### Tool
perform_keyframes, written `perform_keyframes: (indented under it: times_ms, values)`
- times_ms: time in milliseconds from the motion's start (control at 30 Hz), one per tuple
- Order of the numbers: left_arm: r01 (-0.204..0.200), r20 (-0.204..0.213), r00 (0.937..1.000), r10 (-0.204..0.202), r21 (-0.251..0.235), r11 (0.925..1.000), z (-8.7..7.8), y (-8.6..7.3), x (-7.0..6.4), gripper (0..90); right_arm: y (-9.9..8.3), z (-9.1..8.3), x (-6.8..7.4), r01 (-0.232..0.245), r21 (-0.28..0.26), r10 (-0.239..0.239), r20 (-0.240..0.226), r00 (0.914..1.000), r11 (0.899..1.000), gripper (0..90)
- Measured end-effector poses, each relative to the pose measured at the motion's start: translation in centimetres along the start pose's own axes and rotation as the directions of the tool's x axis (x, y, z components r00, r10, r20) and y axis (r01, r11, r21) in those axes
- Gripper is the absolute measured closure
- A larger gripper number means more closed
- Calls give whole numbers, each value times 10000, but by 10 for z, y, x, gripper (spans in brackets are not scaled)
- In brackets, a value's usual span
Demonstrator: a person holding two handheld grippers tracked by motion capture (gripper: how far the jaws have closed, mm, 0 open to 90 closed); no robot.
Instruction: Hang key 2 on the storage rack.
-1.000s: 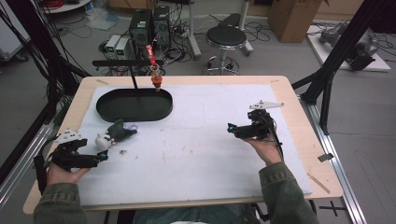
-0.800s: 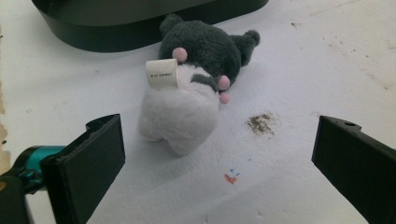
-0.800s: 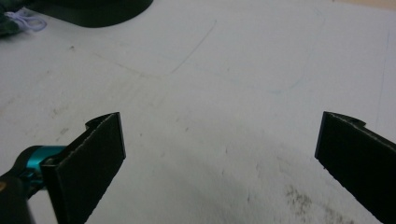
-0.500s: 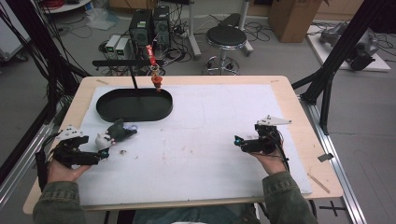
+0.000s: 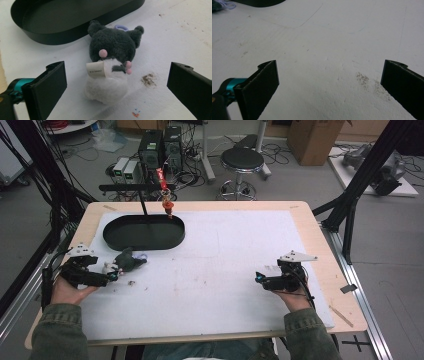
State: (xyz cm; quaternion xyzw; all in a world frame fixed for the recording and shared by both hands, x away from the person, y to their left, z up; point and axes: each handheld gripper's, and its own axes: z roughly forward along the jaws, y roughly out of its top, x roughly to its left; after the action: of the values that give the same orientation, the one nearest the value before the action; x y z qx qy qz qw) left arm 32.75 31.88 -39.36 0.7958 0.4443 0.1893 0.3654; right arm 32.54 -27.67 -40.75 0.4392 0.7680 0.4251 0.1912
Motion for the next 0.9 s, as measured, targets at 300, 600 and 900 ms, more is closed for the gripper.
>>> perform_keyframes:
  times_ms: [300,600,900]
  values:
    - [-452,295,9986,428,840,9954,15,22,11,30,-8,-6,-4,7,-81,-7,18,10000,10000,8]
    - [-724,920,9944,529,2237,9720,40,35,21,30,-14,-7,-9,-69,64,70,-225,9997,10000,8]
    - [-1125,1241,9895,742,3384,9343,58,32,15,31,-23,-11,-17,-411,-101,410,-123,9991,9991,8]
